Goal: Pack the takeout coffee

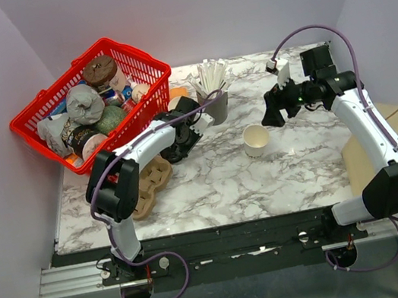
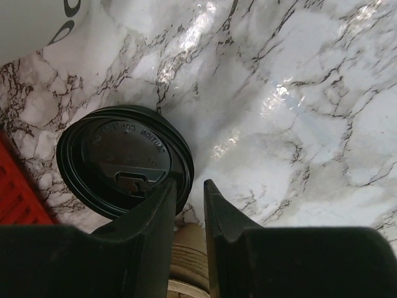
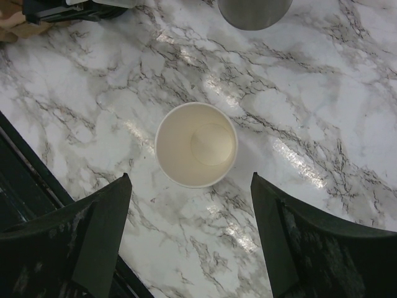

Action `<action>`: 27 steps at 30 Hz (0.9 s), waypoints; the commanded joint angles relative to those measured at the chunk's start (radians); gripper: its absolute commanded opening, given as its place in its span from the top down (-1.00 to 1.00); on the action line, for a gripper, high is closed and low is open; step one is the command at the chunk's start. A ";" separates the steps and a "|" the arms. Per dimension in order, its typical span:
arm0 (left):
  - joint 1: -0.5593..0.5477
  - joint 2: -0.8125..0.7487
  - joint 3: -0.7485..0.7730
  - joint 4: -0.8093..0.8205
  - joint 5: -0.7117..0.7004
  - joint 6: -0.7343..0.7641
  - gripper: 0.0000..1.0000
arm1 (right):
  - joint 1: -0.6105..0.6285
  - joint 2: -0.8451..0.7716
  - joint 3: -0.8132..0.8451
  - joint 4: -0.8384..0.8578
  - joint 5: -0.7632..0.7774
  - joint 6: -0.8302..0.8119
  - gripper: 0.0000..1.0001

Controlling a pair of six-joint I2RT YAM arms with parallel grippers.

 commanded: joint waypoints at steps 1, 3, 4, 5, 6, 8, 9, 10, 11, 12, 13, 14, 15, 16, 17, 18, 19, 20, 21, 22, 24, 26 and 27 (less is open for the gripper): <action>0.009 0.014 0.029 -0.031 0.004 0.011 0.40 | 0.000 0.003 -0.010 0.021 -0.017 0.010 -0.74; 0.007 0.017 0.029 -0.032 0.006 0.011 0.43 | 0.000 0.003 -0.012 0.020 -0.017 0.010 -0.74; 0.009 0.017 0.029 -0.034 0.007 0.010 0.45 | 0.000 0.003 -0.015 0.023 -0.017 0.009 -0.74; 0.007 0.019 0.028 -0.035 0.007 0.011 0.46 | 0.000 0.003 -0.015 0.023 -0.019 0.010 -0.74; 0.007 0.020 0.028 -0.035 0.007 0.013 0.47 | -0.001 0.004 -0.016 0.024 -0.017 0.010 -0.74; 0.010 0.022 0.026 -0.037 0.010 0.014 0.52 | 0.000 0.004 -0.018 0.024 -0.014 0.012 -0.74; 0.010 0.022 0.026 -0.037 0.012 0.016 0.54 | 0.000 0.006 -0.018 0.024 -0.014 0.012 -0.74; 0.012 0.025 0.026 -0.037 0.012 0.017 0.59 | 0.000 0.006 -0.018 0.026 -0.014 0.013 -0.74; 0.012 0.024 0.026 -0.040 0.013 0.016 0.59 | -0.001 0.006 -0.018 0.026 -0.014 0.015 -0.74; 0.013 0.024 0.024 -0.040 0.015 0.017 0.60 | 0.000 0.007 -0.018 0.027 -0.014 0.015 -0.74; 0.013 0.024 0.024 -0.040 0.015 0.016 0.61 | -0.001 0.006 -0.016 0.027 -0.014 0.016 -0.74; 0.013 0.024 0.023 -0.040 0.016 0.016 0.62 | 0.000 0.006 -0.018 0.027 -0.014 0.016 -0.75; 0.012 0.024 0.021 -0.040 0.016 0.016 0.63 | 0.000 0.007 -0.018 0.027 -0.014 0.016 -0.75; 0.013 0.025 0.023 -0.041 0.020 0.014 0.66 | 0.000 0.007 -0.016 0.027 -0.016 0.016 -0.75; 0.013 0.025 0.024 -0.041 0.018 0.014 0.67 | -0.001 0.007 -0.018 0.027 -0.014 0.016 -0.75; 0.013 0.025 0.023 -0.043 0.020 0.013 0.67 | 0.000 0.006 -0.018 0.027 -0.014 0.016 -0.75; 0.012 0.025 0.023 -0.043 0.020 0.014 0.66 | 0.000 0.006 -0.016 0.027 -0.014 0.015 -0.75; 0.013 0.027 0.021 -0.043 0.020 0.013 0.65 | -0.001 0.006 -0.018 0.029 -0.014 0.018 -0.75; 0.012 0.027 0.021 -0.043 0.020 0.011 0.63 | -0.001 0.007 -0.018 0.029 -0.014 0.018 -0.75; 0.013 0.027 0.021 -0.044 0.020 0.011 0.63 | 0.000 0.004 -0.019 0.029 -0.014 0.018 -0.75; 0.015 0.030 0.020 -0.044 0.018 0.016 0.63 | 0.000 0.004 -0.019 0.032 -0.014 0.018 -0.75; 0.015 0.031 0.018 -0.044 0.018 0.017 0.63 | 0.000 0.004 -0.021 0.032 -0.014 0.019 -0.75; 0.015 0.033 0.020 -0.046 0.020 0.017 0.63 | -0.001 0.001 -0.022 0.032 -0.014 0.019 -0.75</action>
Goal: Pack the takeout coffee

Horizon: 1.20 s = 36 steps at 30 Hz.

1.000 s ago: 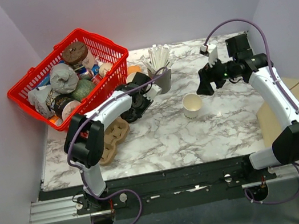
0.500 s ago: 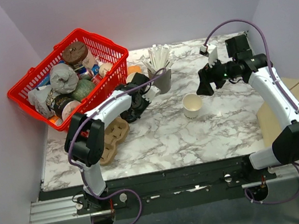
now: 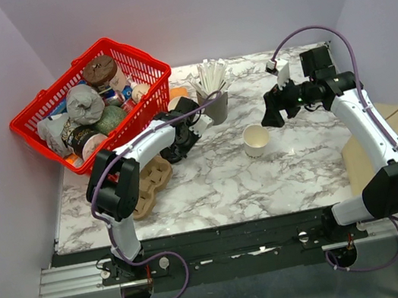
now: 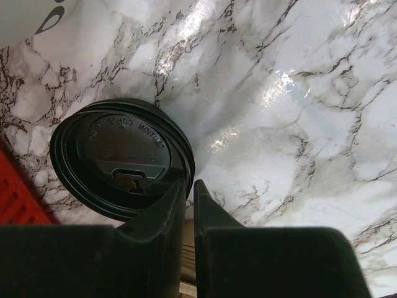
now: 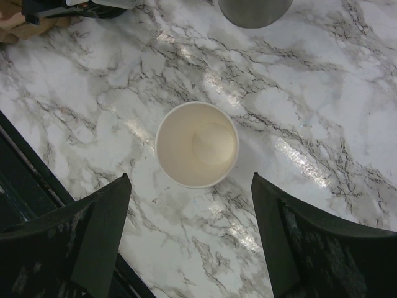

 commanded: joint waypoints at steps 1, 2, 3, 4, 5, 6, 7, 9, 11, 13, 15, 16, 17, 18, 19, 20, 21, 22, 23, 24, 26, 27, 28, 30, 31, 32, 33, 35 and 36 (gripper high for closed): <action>0.005 0.020 0.017 -0.024 0.018 0.006 0.64 | -0.001 -0.001 -0.015 0.026 -0.014 0.009 -0.75; 0.006 0.020 0.017 -0.024 0.018 0.008 0.64 | -0.001 -0.002 -0.017 0.026 -0.011 0.007 -0.75; 0.006 0.020 0.017 -0.024 0.018 0.008 0.64 | -0.001 -0.004 -0.018 0.028 -0.011 0.009 -0.75; 0.006 0.020 0.017 -0.024 0.018 0.006 0.65 | -0.001 -0.004 -0.020 0.026 -0.011 0.009 -0.75; 0.006 0.020 0.017 -0.024 0.018 0.006 0.66 | 0.000 -0.004 -0.021 0.028 -0.011 0.010 -0.75; 0.008 0.021 0.017 -0.023 0.019 0.005 0.66 | 0.000 -0.004 -0.023 0.029 -0.011 0.010 -0.75; 0.008 0.021 0.017 -0.024 0.019 0.005 0.66 | -0.001 -0.005 -0.023 0.028 -0.011 0.010 -0.75; 0.008 0.023 0.017 -0.026 0.019 0.006 0.66 | -0.001 -0.007 -0.024 0.031 -0.013 0.012 -0.75; 0.008 0.026 0.015 -0.027 0.018 0.006 0.67 | 0.000 -0.005 -0.021 0.031 -0.014 0.012 -0.75; 0.008 0.024 0.017 -0.029 0.019 0.006 0.70 | 0.000 -0.007 -0.021 0.032 -0.013 0.012 -0.75; 0.009 0.023 0.017 -0.029 0.019 0.008 0.70 | 0.000 -0.005 -0.021 0.032 -0.011 0.013 -0.75; 0.009 0.024 0.017 -0.029 0.019 0.006 0.71 | -0.001 -0.005 -0.023 0.032 -0.011 0.013 -0.75; 0.009 0.026 0.017 -0.029 0.021 0.008 0.71 | -0.001 -0.007 -0.023 0.034 -0.013 0.013 -0.75; 0.008 0.026 0.017 -0.029 0.021 0.008 0.71 | 0.000 -0.005 -0.023 0.034 -0.013 0.013 -0.75; 0.008 0.026 0.017 -0.030 0.021 0.008 0.74 | -0.001 -0.008 -0.027 0.036 -0.011 0.013 -0.75; 0.009 0.026 0.017 -0.030 0.021 0.008 0.76 | 0.000 -0.009 -0.028 0.037 -0.013 0.015 -0.75; 0.008 0.027 0.018 -0.032 0.021 0.006 0.79 | -0.001 -0.010 -0.028 0.037 -0.011 0.015 -0.75; 0.009 0.024 0.018 -0.033 0.021 0.008 0.81 | 0.000 -0.010 -0.029 0.037 -0.011 0.015 -0.75; 0.009 0.023 0.018 -0.035 0.021 0.006 0.81 | -0.001 -0.010 -0.029 0.037 -0.011 0.015 -0.75; 0.009 0.023 0.020 -0.036 0.021 0.006 0.82 | -0.001 -0.012 -0.031 0.036 -0.010 0.015 -0.75; 0.009 0.018 0.021 -0.038 0.019 0.008 0.85 | -0.001 -0.012 -0.032 0.036 -0.010 0.015 -0.75; 0.009 0.015 0.023 -0.042 0.018 0.009 0.87 | 0.000 -0.013 -0.032 0.036 -0.011 0.015 -0.75; 0.008 0.011 0.024 -0.046 0.018 0.012 0.94 | 0.000 -0.012 -0.032 0.037 -0.010 0.015 -0.75; 0.009 0.008 0.029 -0.053 0.015 0.015 1.00 | -0.001 -0.010 -0.032 0.037 -0.011 0.016 -0.75; 0.009 -0.002 0.029 -0.056 0.013 0.018 1.00 | 0.000 -0.010 -0.032 0.037 -0.013 0.018 -0.75; 0.011 -0.006 0.032 -0.059 0.012 0.026 1.00 | 0.000 -0.010 -0.031 0.036 -0.011 0.018 -0.75; 0.012 -0.011 0.038 -0.070 0.002 0.031 1.00 | 0.000 -0.009 -0.025 0.036 -0.011 0.018 -0.75; 0.016 -0.032 0.046 -0.079 -0.010 0.046 1.00 | -0.001 -0.002 -0.020 0.034 -0.013 0.019 -0.75; 0.020 -0.040 0.055 -0.090 -0.018 0.052 1.00 | 0.000 -0.002 -0.018 0.034 -0.014 0.021 -0.75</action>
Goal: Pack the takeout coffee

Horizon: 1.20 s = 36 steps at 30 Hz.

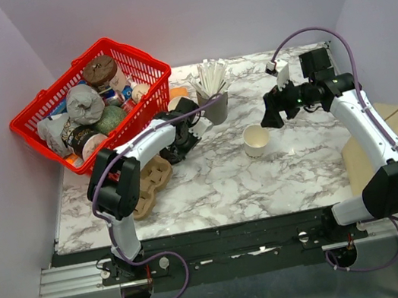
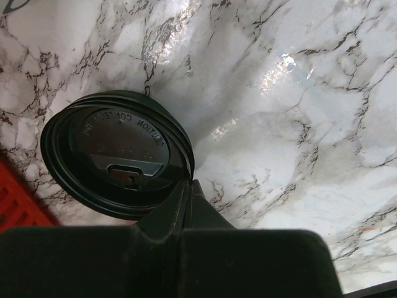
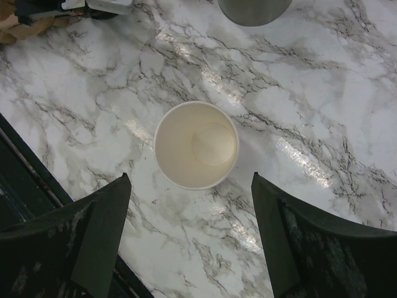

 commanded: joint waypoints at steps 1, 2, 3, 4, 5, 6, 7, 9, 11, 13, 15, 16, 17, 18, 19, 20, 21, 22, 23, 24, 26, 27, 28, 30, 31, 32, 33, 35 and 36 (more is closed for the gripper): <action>0.017 -0.072 0.053 -0.050 -0.032 0.041 1.00 | 0.000 0.003 0.007 0.011 -0.016 0.013 -0.75; 0.018 -0.083 0.061 -0.058 -0.038 0.047 1.00 | 0.000 0.004 0.010 0.012 -0.014 0.013 -0.75; 0.020 -0.092 0.076 -0.076 -0.047 0.062 1.00 | 0.000 0.007 0.013 0.012 -0.017 0.014 -0.75; 0.020 -0.112 0.084 -0.087 -0.066 0.070 1.00 | -0.001 0.010 0.015 0.011 -0.020 0.014 -0.75; 0.021 -0.123 0.090 -0.095 -0.075 0.076 1.00 | 0.000 0.015 0.019 0.011 -0.022 0.016 -0.75; 0.020 -0.133 0.099 -0.107 -0.081 0.090 1.00 | 0.000 0.018 0.022 0.012 -0.023 0.017 -0.75; 0.020 -0.153 0.104 -0.113 -0.090 0.096 1.00 | -0.001 0.021 0.025 0.012 -0.025 0.019 -0.75; 0.021 -0.170 0.121 -0.126 -0.098 0.102 1.00 | 0.000 0.030 0.036 0.014 -0.031 0.022 -0.75; 0.023 -0.192 0.136 -0.136 -0.077 0.099 1.00 | 0.000 0.036 0.044 0.014 -0.034 0.024 -0.75; 0.023 -0.206 0.153 -0.149 -0.052 0.089 1.00 | 0.000 0.042 0.048 0.014 -0.037 0.025 -0.75; 0.023 -0.209 0.136 -0.147 0.001 0.084 0.92 | 0.000 0.049 0.054 0.012 -0.043 0.027 -0.75; 0.023 -0.207 0.124 -0.141 0.023 0.084 0.69 | -0.001 0.052 0.057 0.011 -0.045 0.027 -0.75; 0.023 -0.207 0.107 -0.127 0.031 0.081 0.34 | -0.001 0.053 0.057 0.011 -0.048 0.027 -0.75; 0.021 -0.207 0.064 -0.085 0.029 0.083 0.25 | -0.001 0.052 0.057 0.009 -0.048 0.028 -0.75; 0.021 -0.204 0.044 -0.064 0.031 0.084 0.20 | 0.000 0.052 0.061 0.011 -0.049 0.028 -0.75; 0.023 -0.197 0.032 -0.051 0.029 0.089 0.16 | 0.000 0.050 0.062 0.011 -0.049 0.028 -0.75; 0.021 -0.186 0.023 -0.038 0.053 0.096 0.16 | 0.000 0.049 0.062 0.011 -0.046 0.027 -0.75; 0.023 -0.166 0.020 -0.034 0.061 0.102 0.15 | 0.000 0.046 0.059 0.009 -0.043 0.025 -0.75; 0.023 -0.158 0.015 -0.027 0.061 0.106 0.14 | -0.001 0.036 0.057 0.009 -0.040 0.022 -0.75; 0.023 -0.151 0.009 -0.012 0.064 0.112 0.14 | 0.000 0.030 0.053 0.009 -0.036 0.019 -0.75; 0.023 -0.131 0.007 0.000 0.075 0.118 0.14 | 0.000 0.013 0.030 0.009 -0.030 0.016 -0.75; 0.023 -0.123 0.010 0.000 0.081 0.119 0.14 | 0.002 0.007 0.021 0.009 -0.030 0.014 -0.75; 0.023 -0.106 0.015 0.000 0.090 0.122 0.15 | 0.000 0.003 0.013 0.008 -0.030 0.014 -0.75; 0.023 -0.089 0.021 -0.004 0.109 0.124 0.16 | 0.000 -0.016 -0.010 0.011 -0.030 0.013 -0.75; 0.023 -0.080 0.021 -0.007 0.118 0.135 0.16 | 0.000 -0.020 -0.015 0.011 -0.030 0.013 -0.75; 0.023 -0.074 0.021 -0.007 0.120 0.135 0.17 | 0.000 -0.023 -0.021 0.009 -0.028 0.013 -0.75; 0.023 -0.069 0.021 -0.007 0.121 0.136 0.17 | 0.000 -0.028 -0.025 0.011 -0.026 0.011 -0.75; 0.023 -0.054 0.021 -0.009 0.130 0.138 0.22 | 0.000 -0.030 -0.025 0.006 -0.023 0.011 -0.76; 0.023 -0.051 0.023 -0.012 0.135 0.139 0.24 | 0.000 -0.030 -0.024 0.003 -0.022 0.008 -0.76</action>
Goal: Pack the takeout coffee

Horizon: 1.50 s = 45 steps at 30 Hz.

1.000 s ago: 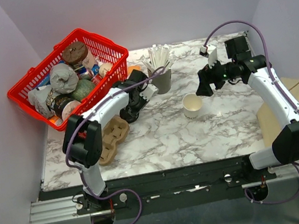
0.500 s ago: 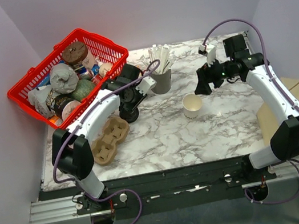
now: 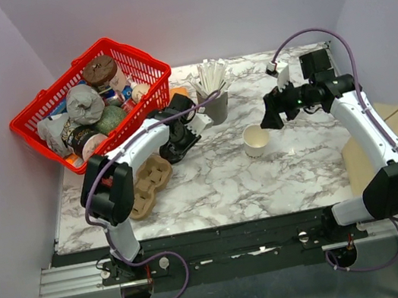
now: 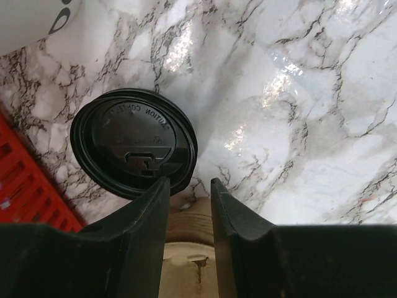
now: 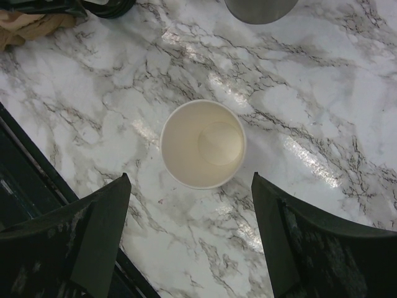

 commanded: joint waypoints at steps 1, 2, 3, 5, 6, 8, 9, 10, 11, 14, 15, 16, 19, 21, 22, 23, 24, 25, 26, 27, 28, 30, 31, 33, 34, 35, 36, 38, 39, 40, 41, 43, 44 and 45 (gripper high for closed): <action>0.004 0.036 0.014 0.005 0.052 0.018 0.25 | -0.001 -0.021 -0.007 0.000 -0.008 -0.007 -0.76; 0.004 0.039 0.014 0.005 0.049 0.014 0.28 | 0.000 -0.020 -0.005 -0.005 -0.007 -0.009 -0.76; 0.004 0.042 0.014 0.005 0.049 0.014 0.30 | -0.001 -0.018 -0.001 -0.003 -0.007 -0.007 -0.76; 0.004 0.048 0.014 0.004 0.049 0.015 0.34 | 0.000 -0.012 0.008 -0.003 -0.008 -0.007 -0.76; 0.004 0.051 0.014 0.002 0.047 0.012 0.36 | 0.000 -0.012 0.011 -0.003 -0.008 -0.006 -0.76; 0.004 0.060 0.015 -0.002 0.049 0.014 0.42 | 0.000 -0.006 0.016 -0.003 -0.009 -0.006 -0.76; 0.004 0.063 0.014 -0.004 0.049 0.014 0.42 | 0.000 -0.003 0.016 -0.003 -0.008 -0.004 -0.76; 0.004 0.067 0.014 -0.002 0.049 0.014 0.44 | 0.002 0.000 0.018 -0.005 -0.008 -0.004 -0.76; 0.005 0.071 0.014 -0.002 0.049 0.012 0.45 | 0.000 0.005 0.021 -0.006 -0.008 -0.004 -0.76; 0.004 0.074 0.011 0.008 0.040 0.008 0.45 | 0.000 0.012 0.024 -0.009 -0.013 -0.006 -0.76; 0.004 0.077 0.009 0.013 0.040 0.006 0.45 | 0.000 0.014 0.027 -0.011 -0.012 -0.004 -0.76; 0.004 0.080 0.011 0.015 0.038 0.005 0.45 | 0.000 0.016 0.028 -0.009 -0.013 -0.004 -0.76; 0.005 0.091 0.015 0.015 0.035 0.006 0.45 | 0.002 0.020 0.031 -0.008 -0.012 -0.004 -0.77; 0.004 0.096 0.015 0.016 0.032 0.009 0.45 | -0.001 0.023 0.031 -0.008 -0.012 -0.004 -0.77; 0.004 0.099 0.014 0.018 0.027 0.009 0.45 | 0.002 0.025 0.033 -0.009 -0.012 -0.004 -0.77; 0.004 0.100 0.014 0.019 0.026 0.009 0.45 | 0.000 0.026 0.034 -0.009 -0.010 -0.004 -0.77; 0.005 0.102 0.017 0.021 0.021 0.011 0.45 | 0.000 0.026 0.033 -0.008 -0.010 -0.004 -0.77; 0.004 0.103 0.017 0.022 0.021 0.012 0.45 | 0.000 0.029 0.036 -0.009 -0.010 -0.004 -0.77; 0.005 0.106 0.017 0.022 0.021 0.014 0.45 | 0.002 0.029 0.034 -0.009 -0.010 -0.004 -0.77; 0.004 0.108 0.018 0.022 0.021 0.014 0.45 | 0.000 0.031 0.034 -0.008 -0.010 -0.003 -0.77; 0.004 0.110 0.020 0.021 0.020 0.012 0.45 | -0.001 0.031 0.034 -0.008 -0.010 -0.004 -0.77; 0.004 0.113 0.020 0.021 0.017 0.012 0.45 | 0.000 0.032 0.034 -0.006 -0.010 -0.003 -0.77; 0.004 0.114 0.018 0.022 0.015 0.012 0.45 | 0.000 0.032 0.034 -0.008 -0.010 -0.003 -0.77; 0.005 0.113 0.017 0.024 0.014 0.015 0.46 | 0.000 0.034 0.036 -0.008 -0.010 -0.003 -0.77; 0.005 0.114 0.015 0.024 0.012 0.014 0.46 | 0.000 0.034 0.034 -0.008 -0.010 -0.003 -0.77; 0.005 0.114 0.015 0.024 0.009 0.014 0.48 | 0.002 0.032 0.036 -0.008 -0.010 -0.003 -0.77; 0.005 0.116 0.014 0.027 0.010 0.014 0.49 | 0.000 0.032 0.034 -0.008 -0.010 -0.003 -0.77; 0.007 0.116 0.015 0.027 0.007 0.014 0.52 | 0.002 0.032 0.033 -0.006 -0.010 -0.003 -0.77; 0.007 0.116 0.015 0.028 0.004 0.014 0.53 | 0.000 0.032 0.031 -0.006 -0.012 -0.003 -0.77; 0.007 0.116 0.017 0.030 0.001 0.015 0.54 | 0.002 0.032 0.031 -0.006 -0.010 -0.003 -0.77; 0.007 0.116 0.018 0.030 0.000 0.015 0.56 | 0.000 0.032 0.030 -0.005 -0.010 -0.001 -0.77; 0.008 0.116 0.021 0.032 -0.009 0.017 0.56 | 0.000 0.032 0.028 -0.005 -0.010 -0.001 -0.77; 0.008 0.114 0.021 0.035 -0.013 0.015 0.53 | 0.000 0.032 0.028 -0.005 -0.010 0.000 -0.77; 0.008 0.113 0.023 0.039 -0.020 0.017 0.49 | 0.002 0.032 0.030 -0.005 -0.010 0.000 -0.77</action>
